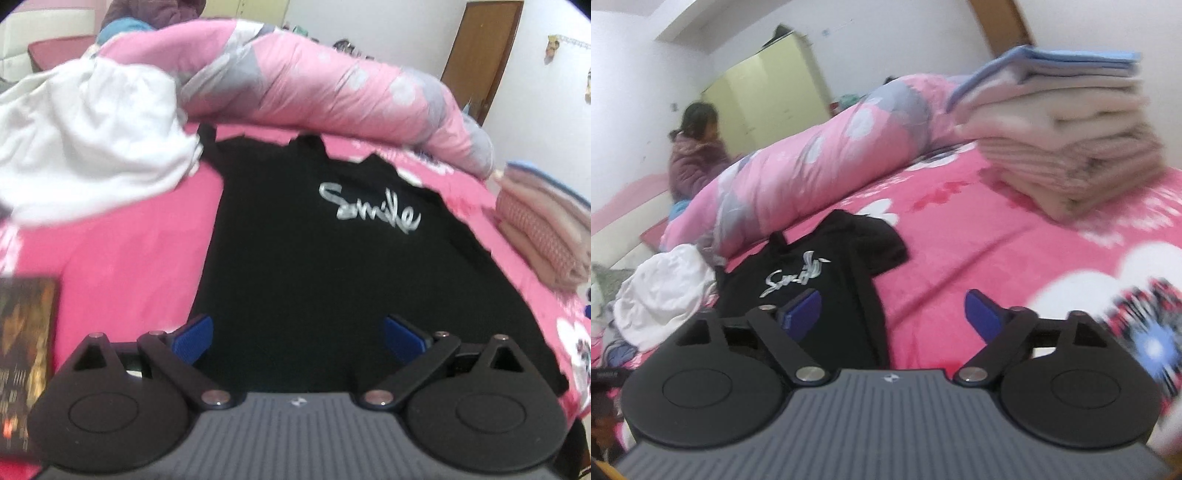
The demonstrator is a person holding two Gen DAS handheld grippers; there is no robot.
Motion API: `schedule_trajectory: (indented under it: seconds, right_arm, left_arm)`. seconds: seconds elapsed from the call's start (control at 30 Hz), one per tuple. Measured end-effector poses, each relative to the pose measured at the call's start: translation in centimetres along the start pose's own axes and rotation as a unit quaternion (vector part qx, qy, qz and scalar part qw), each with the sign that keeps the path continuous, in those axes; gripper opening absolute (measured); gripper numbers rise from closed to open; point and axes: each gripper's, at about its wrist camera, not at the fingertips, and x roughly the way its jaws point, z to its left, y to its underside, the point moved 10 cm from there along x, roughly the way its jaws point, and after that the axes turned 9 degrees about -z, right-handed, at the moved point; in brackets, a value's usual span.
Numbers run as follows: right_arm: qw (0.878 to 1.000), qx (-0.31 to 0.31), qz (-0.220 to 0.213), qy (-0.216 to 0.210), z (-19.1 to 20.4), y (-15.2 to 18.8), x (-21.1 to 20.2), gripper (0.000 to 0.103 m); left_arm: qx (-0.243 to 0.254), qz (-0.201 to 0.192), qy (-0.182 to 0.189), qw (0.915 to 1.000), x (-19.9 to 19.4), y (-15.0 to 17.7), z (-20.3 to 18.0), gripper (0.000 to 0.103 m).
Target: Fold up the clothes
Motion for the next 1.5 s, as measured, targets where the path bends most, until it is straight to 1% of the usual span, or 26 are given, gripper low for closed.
schedule_trajectory:
  seconds: [0.03, 0.07, 0.1, 0.13, 0.17, 0.2, 0.23, 0.3, 0.37, 0.43, 0.47, 0.5, 0.53, 0.57, 0.73, 0.87, 0.97, 1.07, 1.17, 1.2, 1.37, 1.47, 1.5]
  right_arm:
    - [1.000, 0.008, 0.013, -0.008, -0.1, -0.5, 1.4, 0.077]
    - [0.999, 0.022, 0.027, -0.013, -0.3, -0.9, 3.1, 0.071]
    - [0.998, 0.039, 0.043, -0.017, -0.7, -1.2, 5.0, 0.067]
    - [0.996, 0.057, 0.059, -0.022, -1.0, -1.6, 6.8, 0.066]
    - [0.995, 0.066, 0.074, -0.019, -1.4, -1.7, 8.7, 0.060]
    - [0.993, 0.072, 0.089, -0.014, -1.9, -1.7, 10.8, 0.058]
    - [0.992, 0.077, 0.103, -0.008, -2.3, -1.7, 12.9, 0.058]
    - [0.988, 0.084, 0.132, -0.003, -2.9, -1.5, 16.8, 0.058]
    - [0.984, 0.075, 0.162, -0.005, -3.1, -0.8, 20.2, 0.059]
    - [0.986, 0.051, 0.160, 0.001, -3.0, -1.3, 21.5, 0.060]
    - [0.987, 0.040, 0.156, 0.004, -2.9, -1.6, 22.0, 0.057]
    - [0.988, 0.028, 0.153, 0.007, -2.8, -2.0, 22.5, 0.046]
    - [0.989, 0.016, 0.149, 0.010, -2.8, -2.4, 23.1, 0.031]
    - [0.989, 0.005, 0.145, 0.013, -2.7, -2.8, 23.6, 0.003]
    - [0.990, -0.054, 0.126, 0.028, -2.3, -4.8, 26.1, 0.003]
    - [0.992, -0.083, 0.074, 0.053, -3.0, -10.1, 27.9, 0.003]
    - [0.988, -0.124, 0.053, 0.081, -3.5, -12.8, 29.6, 0.003]
    - [0.979, -0.163, 0.045, 0.116, -4.5, -14.2, 31.6, 0.003]
    - [0.968, -0.196, 0.050, 0.150, -5.8, -14.5, 33.6, 0.003]
    - [0.964, -0.203, 0.056, 0.160, -6.2, -14.1, 34.2, 0.003]
    - [0.946, -0.232, 0.095, 0.205, -9.0, -10.9, 37.0, 0.003]
    - [0.930, -0.238, 0.145, 0.238, -11.5, -7.6, 38.6, 0.005]
    - [0.924, -0.252, 0.147, 0.246, -11.8, -7.2, 38.6, 0.010]
  left_arm:
    - [0.001, -0.001, 0.001, 1.0000, 0.6, -0.2, -0.1, 0.098]
    - [0.001, -0.002, 0.003, 1.0000, 1.3, -0.3, -0.2, 0.097]
    - [0.002, -0.003, 0.004, 1.0000, 1.9, -0.5, -0.4, 0.091]
    - [0.002, -0.004, 0.005, 1.0000, 2.6, -0.6, -0.5, 0.085]
    - [0.003, -0.005, 0.006, 1.0000, 3.2, -0.8, -0.6, 0.082]
    - [0.004, -0.006, 0.008, 0.9999, 3.9, -1.0, -0.7, 0.076]
    - [0.004, -0.007, 0.009, 0.9999, 4.5, -1.1, -0.8, 0.068]
    - [0.006, -0.009, 0.012, 0.9999, 5.8, -1.5, -1.1, 0.061]
    - [0.008, -0.012, 0.014, 0.9998, 6.9, -1.7, -1.3, 0.061]
    - [0.025, -0.022, 0.016, 0.9993, 7.0, -1.6, -1.4, 0.061]
    - [0.033, -0.027, 0.017, 0.9989, 7.0, -1.5, -1.5, 0.061]
    - [0.042, -0.032, 0.018, 0.9985, 7.0, -1.4, -1.6, 0.061]
    - [0.050, -0.037, 0.019, 0.9979, 7.0, -1.4, -1.7, 0.061]
    - [0.055, -0.042, 0.020, 0.9974, 7.1, -1.3, -1.7, 0.061]
    - [0.047, -0.053, 0.027, 0.9971, 7.2, -1.3, -1.6, 0.065]
    - [0.054, -0.057, 0.030, 0.9965, 7.2, -1.3, -1.8, 0.069]
    - [0.059, -0.057, 0.029, 0.9962, 7.3, -1.2, -1.9, 0.071]
    - [0.064, -0.058, 0.027, 0.9959, 7.3, -1.1, -1.9, 0.072]
    - [0.070, -0.058, 0.024, 0.9956, 7.4, -1.0, -1.9, 0.072]
    - [0.072, -0.058, 0.023, 0.9954, 7.4, -1.0, -2.0, 0.072]
    - [0.075, -0.059, 0.022, 0.9952, 7.5, -0.9, -2.0, 0.073]
    - [0.075, -0.059, 0.022, 0.9952, 7.5, -1.0, -2.0, 0.073]
    - [0.075, -0.059, 0.022, 0.9951, 7.5, -1.0, -2.0, 0.073]
